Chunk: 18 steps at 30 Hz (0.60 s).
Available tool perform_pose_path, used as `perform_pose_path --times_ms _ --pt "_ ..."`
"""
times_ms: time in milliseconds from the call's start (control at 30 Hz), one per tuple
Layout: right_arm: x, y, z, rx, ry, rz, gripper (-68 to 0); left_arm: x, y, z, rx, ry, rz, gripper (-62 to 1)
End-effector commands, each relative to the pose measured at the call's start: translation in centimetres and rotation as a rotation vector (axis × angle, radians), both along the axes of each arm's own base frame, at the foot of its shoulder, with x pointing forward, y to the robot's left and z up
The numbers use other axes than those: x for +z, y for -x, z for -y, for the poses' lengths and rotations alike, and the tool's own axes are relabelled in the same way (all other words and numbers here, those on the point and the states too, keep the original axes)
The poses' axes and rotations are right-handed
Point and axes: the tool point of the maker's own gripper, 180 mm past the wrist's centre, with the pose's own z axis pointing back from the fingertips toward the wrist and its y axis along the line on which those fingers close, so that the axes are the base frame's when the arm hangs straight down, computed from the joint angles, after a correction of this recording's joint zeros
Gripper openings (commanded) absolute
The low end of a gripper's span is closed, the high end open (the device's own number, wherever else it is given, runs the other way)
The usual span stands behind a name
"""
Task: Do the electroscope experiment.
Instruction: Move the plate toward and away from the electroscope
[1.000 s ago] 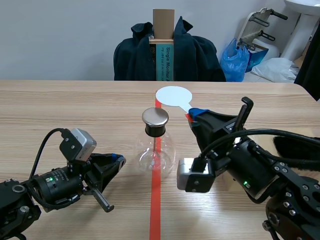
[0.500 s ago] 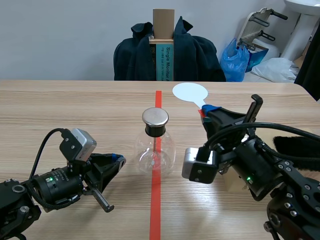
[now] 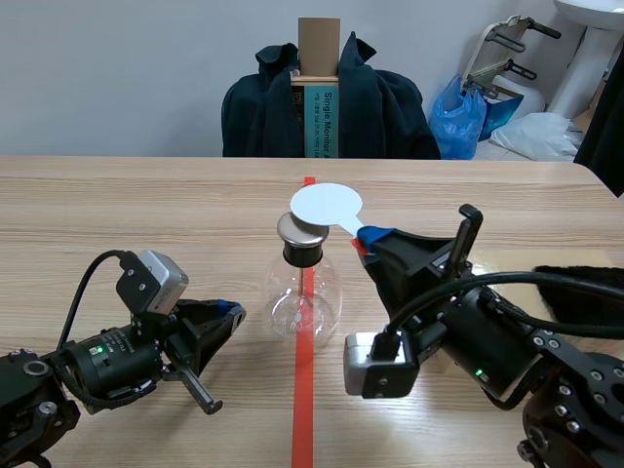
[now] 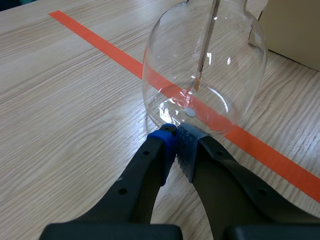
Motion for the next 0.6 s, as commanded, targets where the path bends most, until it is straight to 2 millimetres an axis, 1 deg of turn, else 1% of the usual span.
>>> perform_pose_path --times_ms 0,200,567 --pt "1.16 -0.34 0.25 0.013 0.01 0.049 -66.9 1.03 -0.56 0.05 0.003 0.021 0.03 -57.9" --pt "1.14 0.16 -0.24 0.051 0.019 0.058 -66.9 1.03 -0.56 0.05 0.003 0.021 0.03 -57.9" --pt "1.15 0.18 -0.26 0.054 0.019 0.059 -66.9 1.03 -0.56 0.05 0.003 0.021 0.03 -57.9"
